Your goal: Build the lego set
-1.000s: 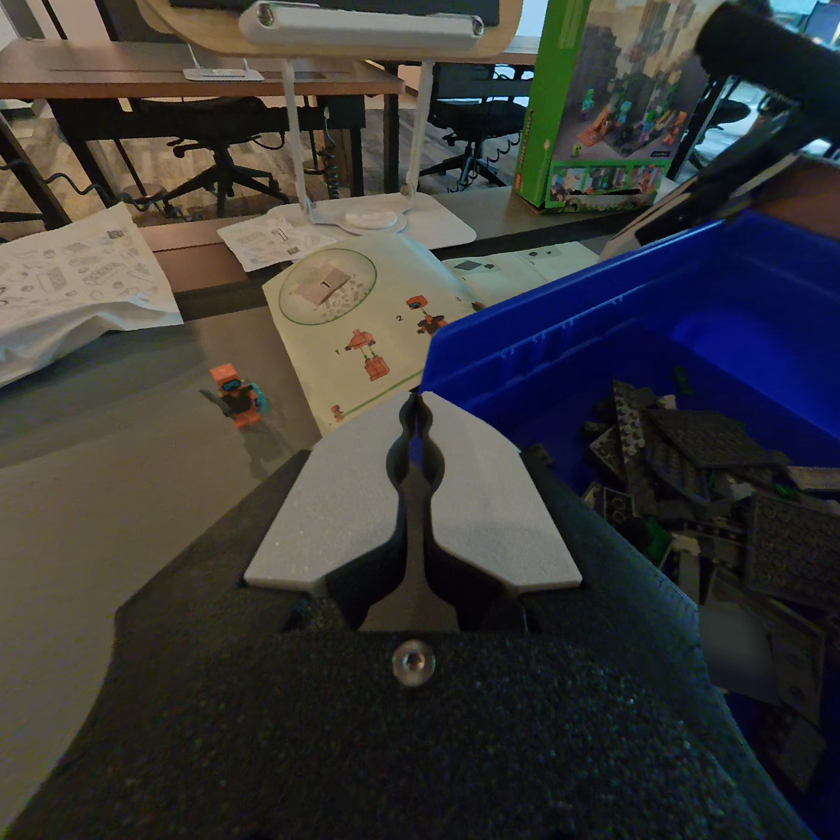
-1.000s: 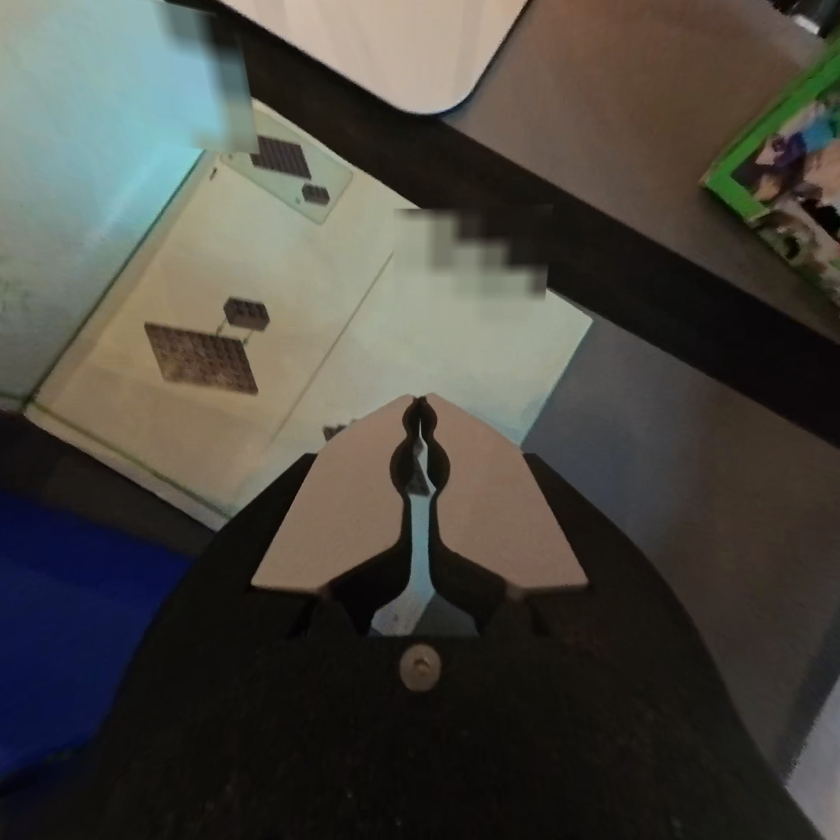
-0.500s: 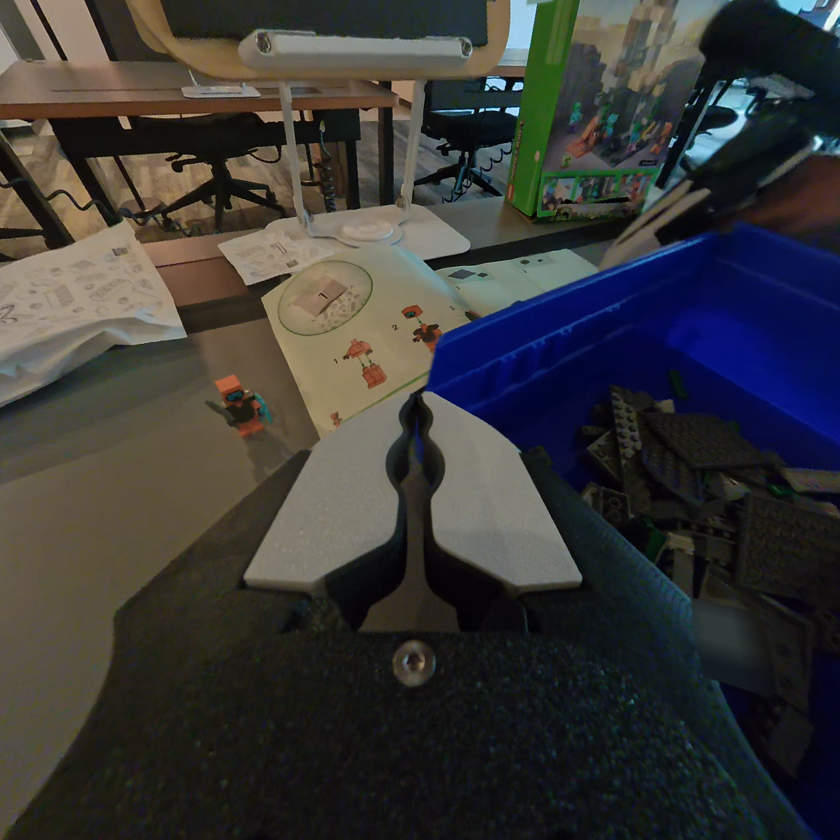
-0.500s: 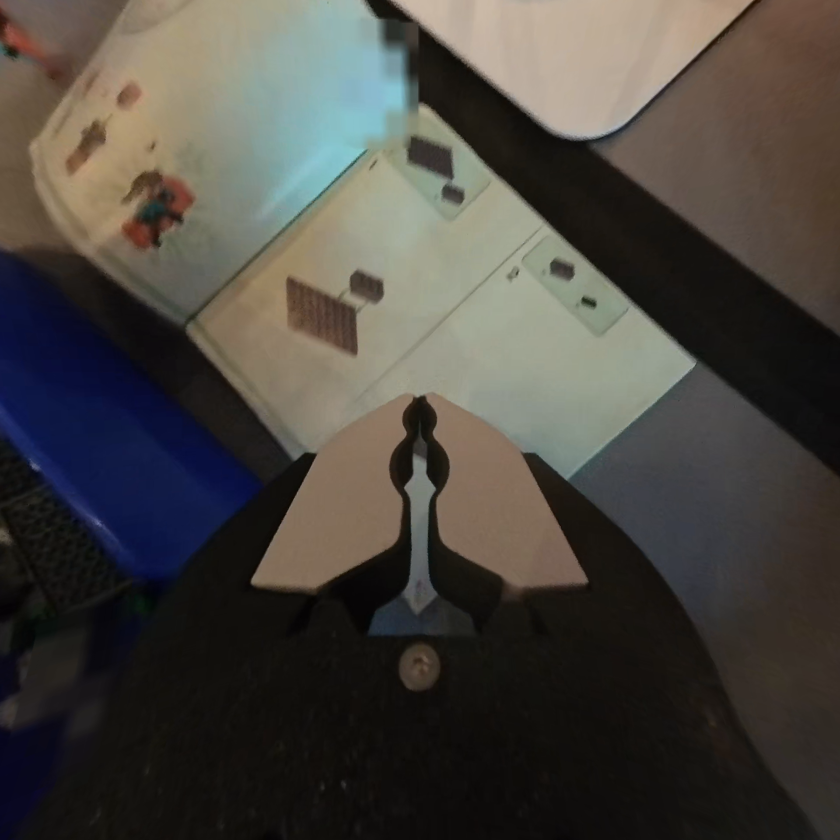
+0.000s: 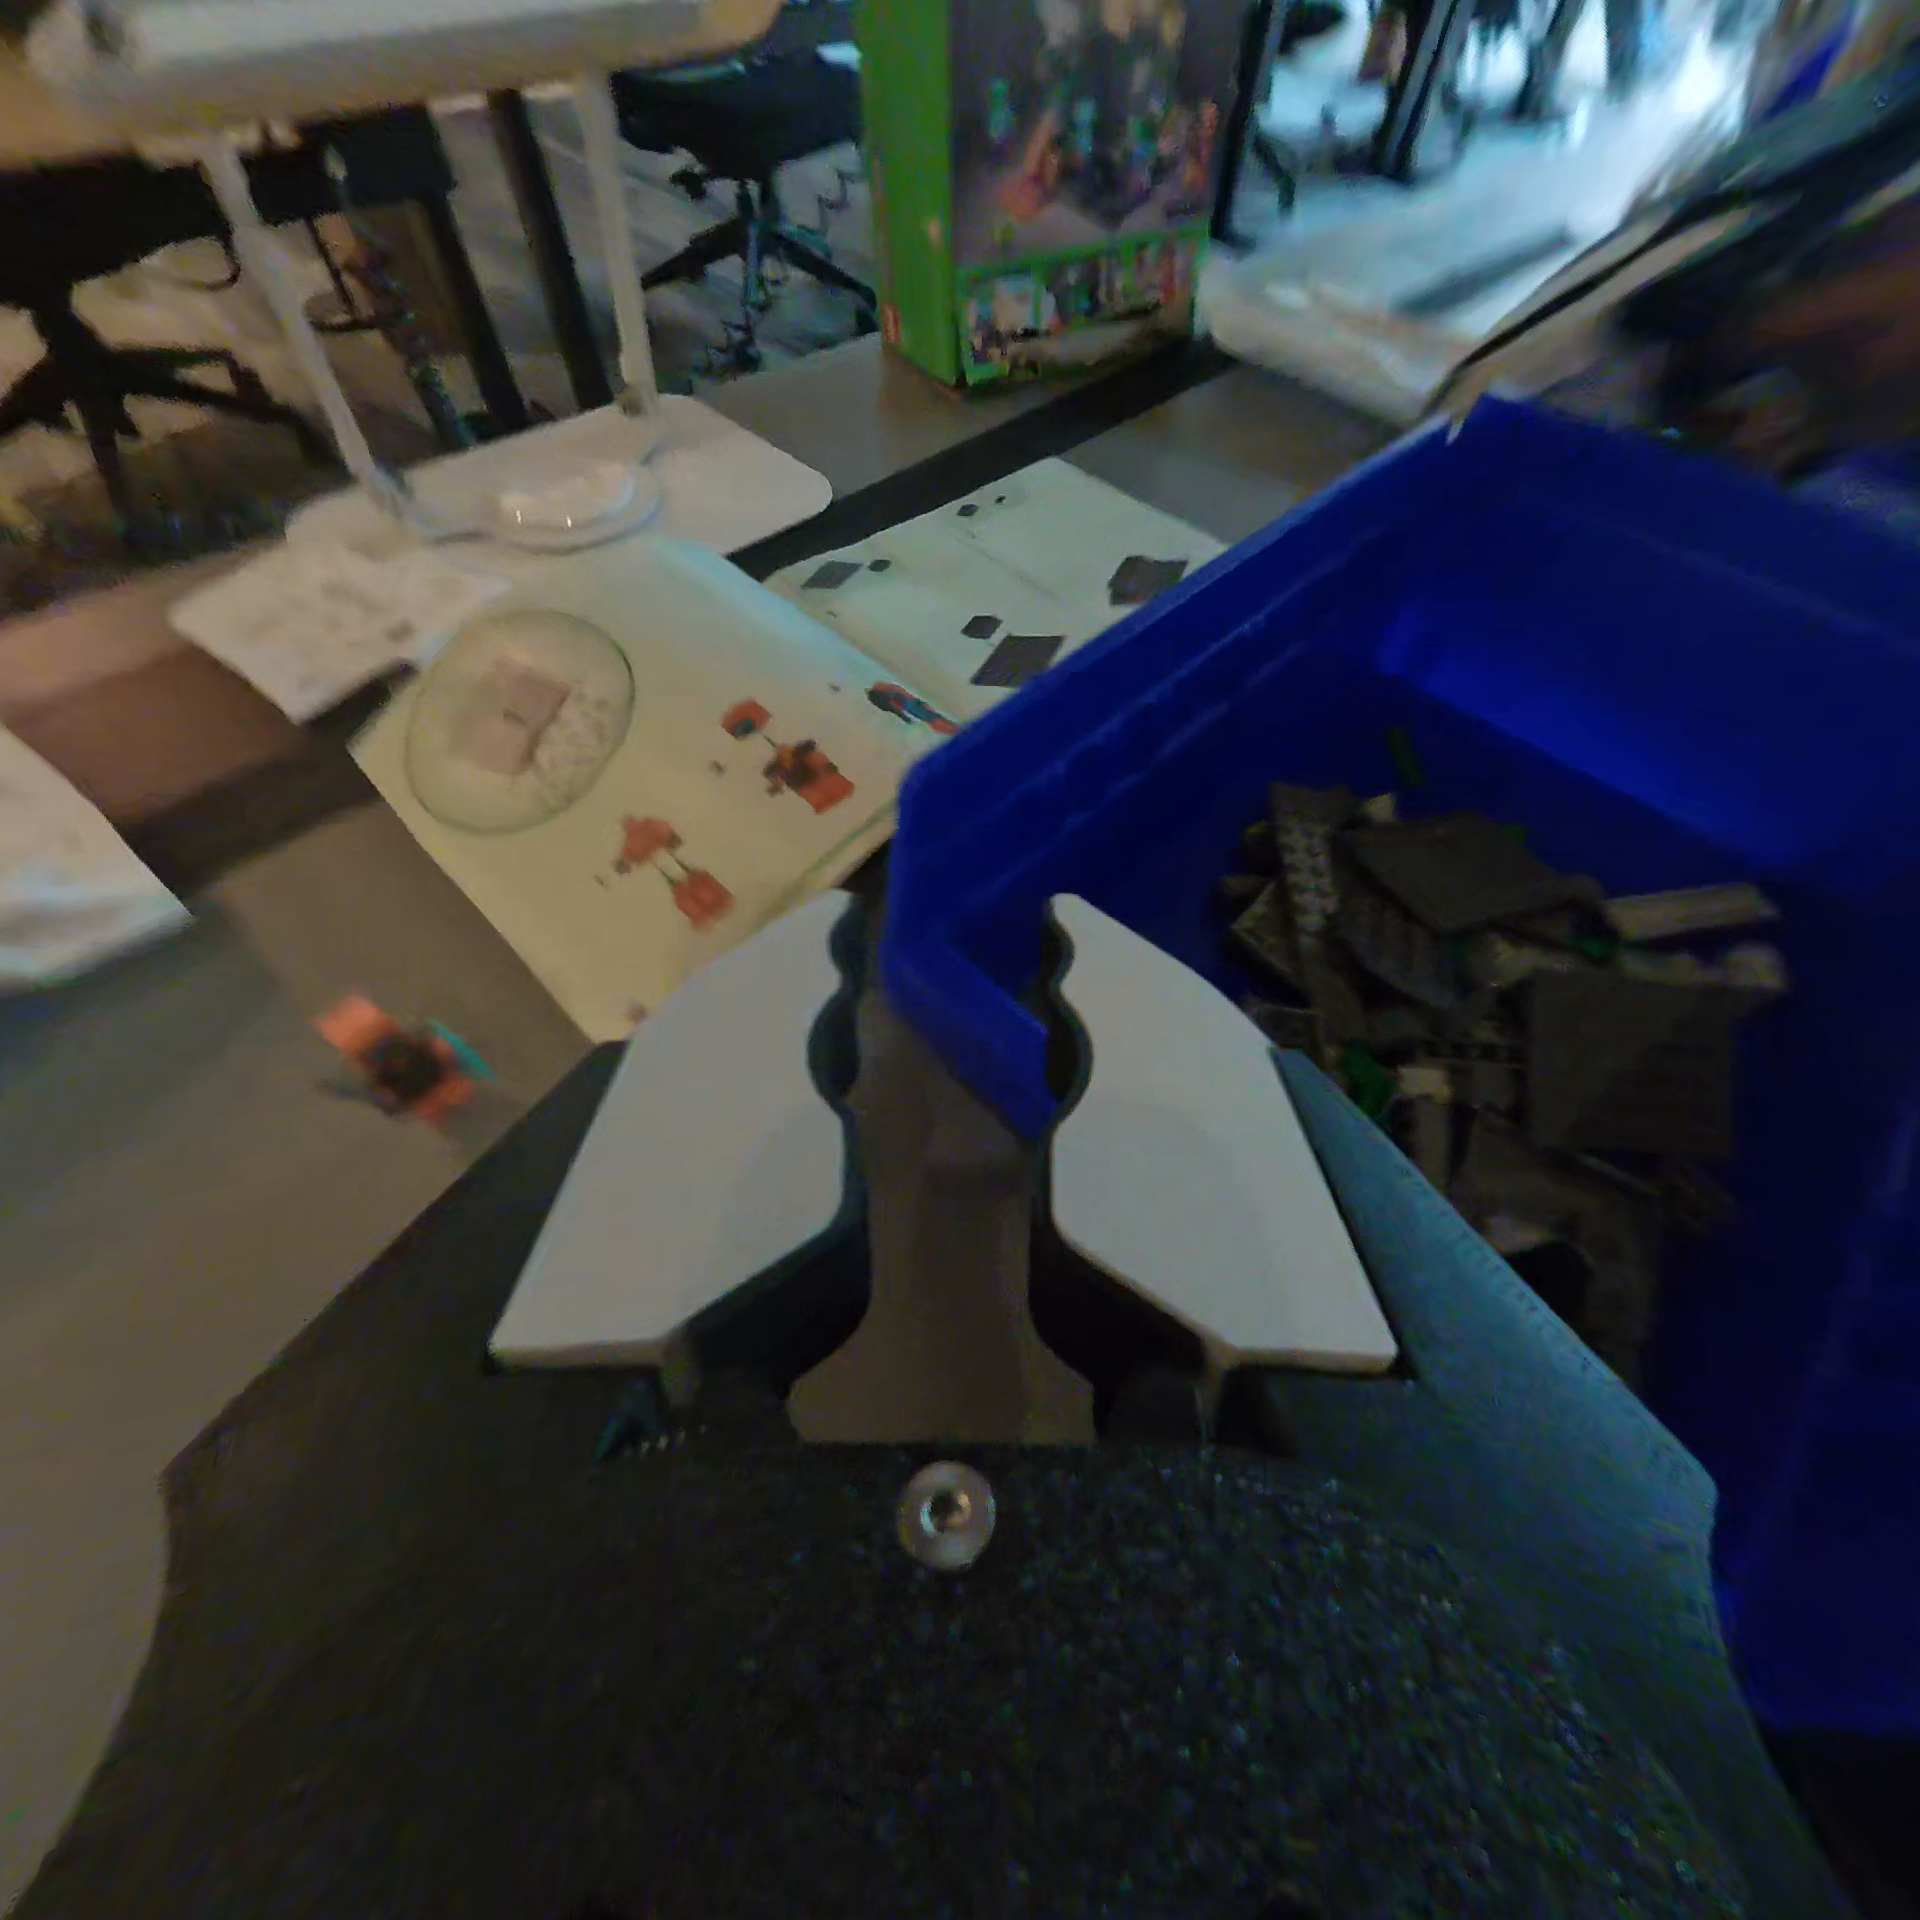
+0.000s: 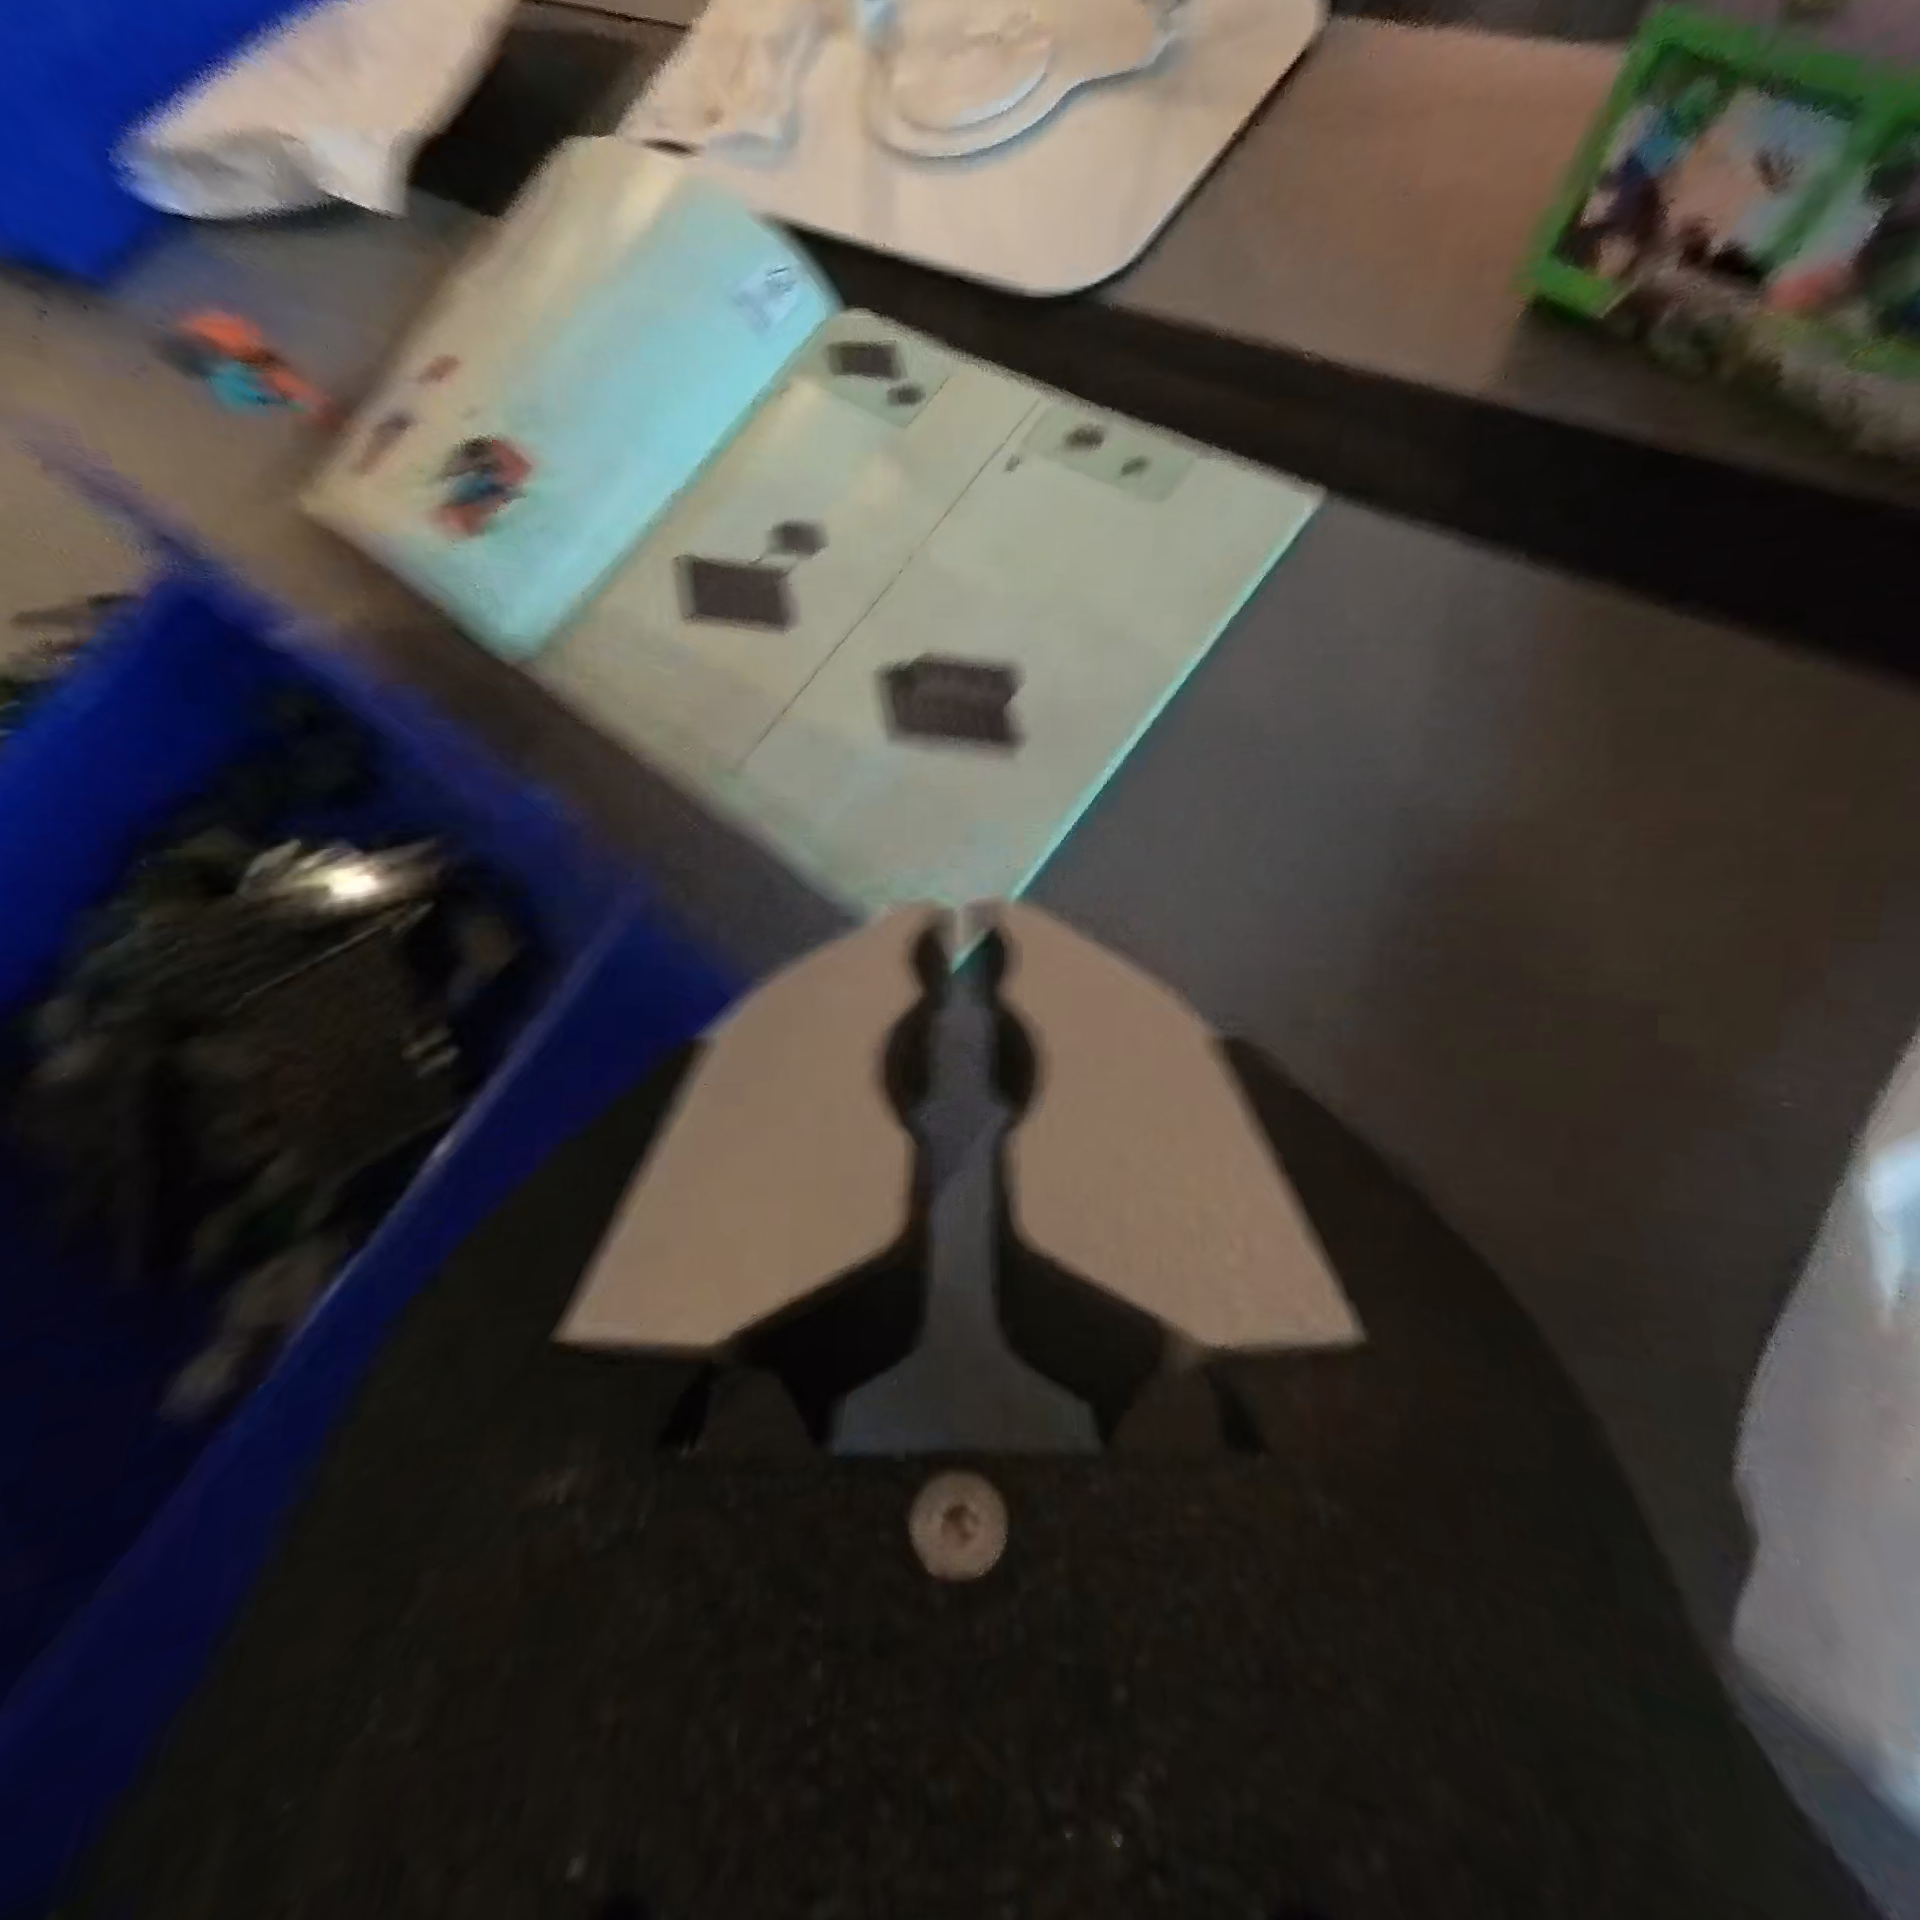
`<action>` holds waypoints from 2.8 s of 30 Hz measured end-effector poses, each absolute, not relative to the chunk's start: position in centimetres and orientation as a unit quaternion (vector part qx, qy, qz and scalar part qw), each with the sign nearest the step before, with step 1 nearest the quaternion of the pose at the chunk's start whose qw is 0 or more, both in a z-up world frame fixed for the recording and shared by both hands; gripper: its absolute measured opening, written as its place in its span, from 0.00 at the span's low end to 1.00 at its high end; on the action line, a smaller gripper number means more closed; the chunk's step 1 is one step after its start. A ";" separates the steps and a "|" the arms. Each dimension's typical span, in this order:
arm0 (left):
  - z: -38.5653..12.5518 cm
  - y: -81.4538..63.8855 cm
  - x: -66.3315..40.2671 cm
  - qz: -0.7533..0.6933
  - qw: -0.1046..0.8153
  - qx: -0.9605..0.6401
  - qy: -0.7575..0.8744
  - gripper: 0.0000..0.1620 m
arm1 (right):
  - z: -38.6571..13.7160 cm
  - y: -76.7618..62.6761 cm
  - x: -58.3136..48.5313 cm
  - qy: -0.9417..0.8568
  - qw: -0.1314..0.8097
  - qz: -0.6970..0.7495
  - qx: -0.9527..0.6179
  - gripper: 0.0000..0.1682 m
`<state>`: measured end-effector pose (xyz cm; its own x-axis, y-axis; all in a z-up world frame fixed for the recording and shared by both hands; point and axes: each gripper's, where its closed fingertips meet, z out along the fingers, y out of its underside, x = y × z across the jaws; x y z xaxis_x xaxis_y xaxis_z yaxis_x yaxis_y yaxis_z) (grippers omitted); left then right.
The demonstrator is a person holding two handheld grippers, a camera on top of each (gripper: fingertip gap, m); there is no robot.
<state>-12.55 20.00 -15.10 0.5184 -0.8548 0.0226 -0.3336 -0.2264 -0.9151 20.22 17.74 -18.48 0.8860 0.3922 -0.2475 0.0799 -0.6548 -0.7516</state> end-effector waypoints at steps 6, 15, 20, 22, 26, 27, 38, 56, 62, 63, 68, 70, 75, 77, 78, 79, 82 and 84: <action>-17.1 22.0 -9.7 -0.253 0.388 -0.688 0.559 0.35 | -17.2 8.1 17.5 -0.134 0.354 0.221 -0.899 0.23; -20.5 22.1 -6.9 -0.236 0.330 -0.636 0.657 0.15 | -20.3 4.3 15.6 -0.123 0.290 0.164 -0.935 0.24; -19.6 21.6 -7.1 -0.268 0.328 -0.649 0.633 0.10 | -20.9 5.2 14.8 -0.147 0.279 0.163 -0.935 0.00; -19.2 21.0 -7.4 -0.280 0.319 -0.645 0.635 0.07 | -20.5 5.8 15.7 -0.140 0.291 0.158 -0.933 0.01; -19.4 19.8 -8.0 -0.292 0.304 -0.644 0.638 0.03 | -19.1 5.9 17.3 -0.113 0.318 0.175 -0.925 0.14; -19.5 19.7 -8.1 -0.294 0.301 -0.647 0.635 0.02 | -18.6 5.9 17.7 -0.107 0.331 0.171 -0.922 0.17; -18.8 18.5 -9.0 -0.299 0.327 -0.656 0.611 0.02 | -15.1 4.5 18.5 -0.068 0.377 0.256 -0.888 0.37; -15.2 13.7 -13.6 -0.278 0.403 -0.740 0.461 0.03 | -16.8 6.5 13.9 -0.202 0.315 0.148 -0.916 0.02; -15.6 12.2 -17.6 -0.271 0.440 -0.773 0.368 0.02 | -16.1 10.3 10.9 -0.271 0.301 0.150 -0.902 0.01; -15.7 11.9 -18.3 -0.270 0.447 -0.775 0.356 0.02 | -15.8 10.8 10.2 -0.281 0.305 0.149 -0.898 0.01; -14.9 11.0 -21.8 -0.263 0.480 -0.778 0.308 0.03 | -13.8 12.5 7.4 -0.292 0.355 0.174 -0.871 0.05; -14.8 11.0 -23.4 -0.246 0.494 -0.780 0.295 0.03 | -12.9 12.8 7.0 -0.283 0.379 0.187 -0.861 0.08; -13.8 11.2 -28.0 -0.224 0.518 -0.788 0.245 0.03 | -11.3 12.4 8.3 -0.250 0.430 0.197 -0.845 0.16; -13.4 11.3 -30.3 -0.212 0.530 -0.791 0.222 0.03 | -11.5 11.8 9.3 -0.233 0.437 0.200 -0.846 0.17; -13.1 11.4 -31.6 -0.207 0.536 -0.791 0.209 0.03 | -11.7 11.5 9.8 -0.224 0.438 0.198 -0.848 0.17; -12.8 11.4 -32.9 -0.202 0.542 -0.792 0.196 0.03 | -12.1 11.1 10.4 -0.216 0.439 0.197 -0.850 0.17; -12.0 11.5 -37.4 -0.185 0.558 -0.795 0.151 0.03 | -13.6 10.0 11.9 -0.192 0.436 0.201 -0.856 0.17; -11.6 11.4 -41.0 -0.172 0.566 -0.798 0.113 0.03 | -14.7 9.3 12.8 -0.176 0.433 0.204 -0.860 0.17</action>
